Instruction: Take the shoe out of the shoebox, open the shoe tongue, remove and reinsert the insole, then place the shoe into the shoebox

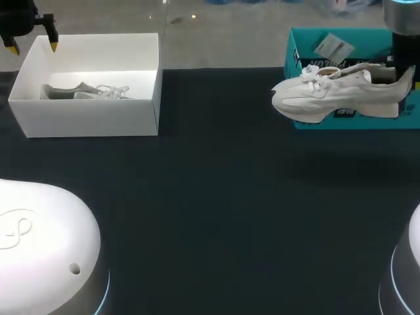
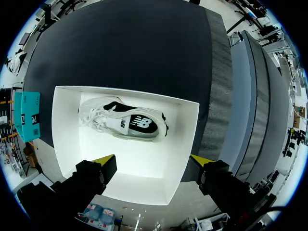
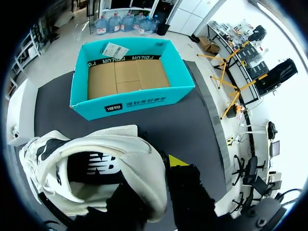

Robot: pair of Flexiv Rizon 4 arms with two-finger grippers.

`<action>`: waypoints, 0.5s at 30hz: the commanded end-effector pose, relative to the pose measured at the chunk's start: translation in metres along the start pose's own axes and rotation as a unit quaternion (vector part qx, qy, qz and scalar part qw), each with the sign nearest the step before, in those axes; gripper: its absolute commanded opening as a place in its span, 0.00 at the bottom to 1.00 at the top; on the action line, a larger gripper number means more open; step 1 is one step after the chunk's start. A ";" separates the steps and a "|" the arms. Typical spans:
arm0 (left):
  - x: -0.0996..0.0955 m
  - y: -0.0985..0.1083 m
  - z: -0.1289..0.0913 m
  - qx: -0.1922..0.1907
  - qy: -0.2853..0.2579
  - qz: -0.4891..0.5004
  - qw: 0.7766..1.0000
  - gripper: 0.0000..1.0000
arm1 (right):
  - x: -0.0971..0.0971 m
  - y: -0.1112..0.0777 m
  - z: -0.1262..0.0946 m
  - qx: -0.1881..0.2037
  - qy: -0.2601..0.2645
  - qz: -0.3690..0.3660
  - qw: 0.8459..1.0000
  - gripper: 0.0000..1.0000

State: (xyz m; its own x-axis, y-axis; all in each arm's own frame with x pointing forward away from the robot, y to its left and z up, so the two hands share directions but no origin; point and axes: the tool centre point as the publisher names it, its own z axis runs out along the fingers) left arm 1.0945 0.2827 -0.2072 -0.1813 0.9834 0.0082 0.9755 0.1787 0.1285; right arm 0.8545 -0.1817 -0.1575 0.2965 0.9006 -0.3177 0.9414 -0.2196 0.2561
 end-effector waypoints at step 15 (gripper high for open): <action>0.000 -0.001 0.000 -0.001 0.001 0.000 1.000 1.00 | 0.040 -0.076 -0.037 0.007 0.013 -0.012 1.000 0.00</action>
State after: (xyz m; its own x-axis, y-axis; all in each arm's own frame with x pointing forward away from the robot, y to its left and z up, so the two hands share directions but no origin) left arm 1.0945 0.2826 -0.2072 -0.1811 0.9834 0.0082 0.9755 0.1786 0.1285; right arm 0.7996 -0.1217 -0.1566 0.2676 0.9186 -0.2907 0.9541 -0.2106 0.2128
